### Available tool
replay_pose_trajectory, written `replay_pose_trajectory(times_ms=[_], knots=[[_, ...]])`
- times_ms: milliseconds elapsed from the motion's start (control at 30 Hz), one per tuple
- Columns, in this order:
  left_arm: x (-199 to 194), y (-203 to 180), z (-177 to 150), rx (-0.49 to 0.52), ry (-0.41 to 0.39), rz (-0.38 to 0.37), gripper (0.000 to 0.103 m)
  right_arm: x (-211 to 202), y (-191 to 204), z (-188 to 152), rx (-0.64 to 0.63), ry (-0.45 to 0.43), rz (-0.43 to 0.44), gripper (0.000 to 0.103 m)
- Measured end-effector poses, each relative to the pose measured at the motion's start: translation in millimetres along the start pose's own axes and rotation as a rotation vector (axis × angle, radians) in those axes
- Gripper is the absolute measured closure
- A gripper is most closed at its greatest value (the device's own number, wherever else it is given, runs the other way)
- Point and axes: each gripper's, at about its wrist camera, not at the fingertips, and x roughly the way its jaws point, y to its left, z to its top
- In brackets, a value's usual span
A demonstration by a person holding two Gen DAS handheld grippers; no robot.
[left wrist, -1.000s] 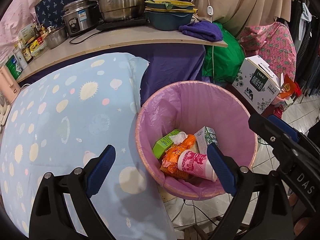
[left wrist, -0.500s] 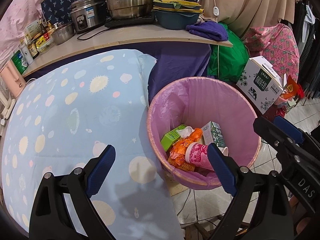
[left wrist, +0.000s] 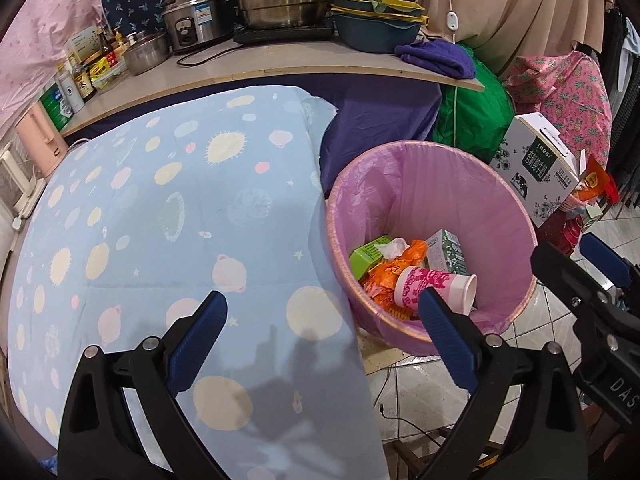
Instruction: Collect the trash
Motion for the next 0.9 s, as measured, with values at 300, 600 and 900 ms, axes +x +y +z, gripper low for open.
replay_pose_trajectory(times_ms=[300,600,900], knots=[[-7.7,14.1,-16.0,-0.028,0.010,0.020,0.009,-0.7,14.1,-13.1,-0.058,0.048,0.000,0.019],[-12.8,27.7,-35.2,-0.054,0.028,0.044,0.008,-4.7,21.4,-25.6,-0.068,0.063,-0.011,0.007],[-20.1,32.2,-45.0,-0.064,0.017,0.060,0.008,-8.1,28.0,-34.2,-0.078,0.075,-0.021,0.007]])
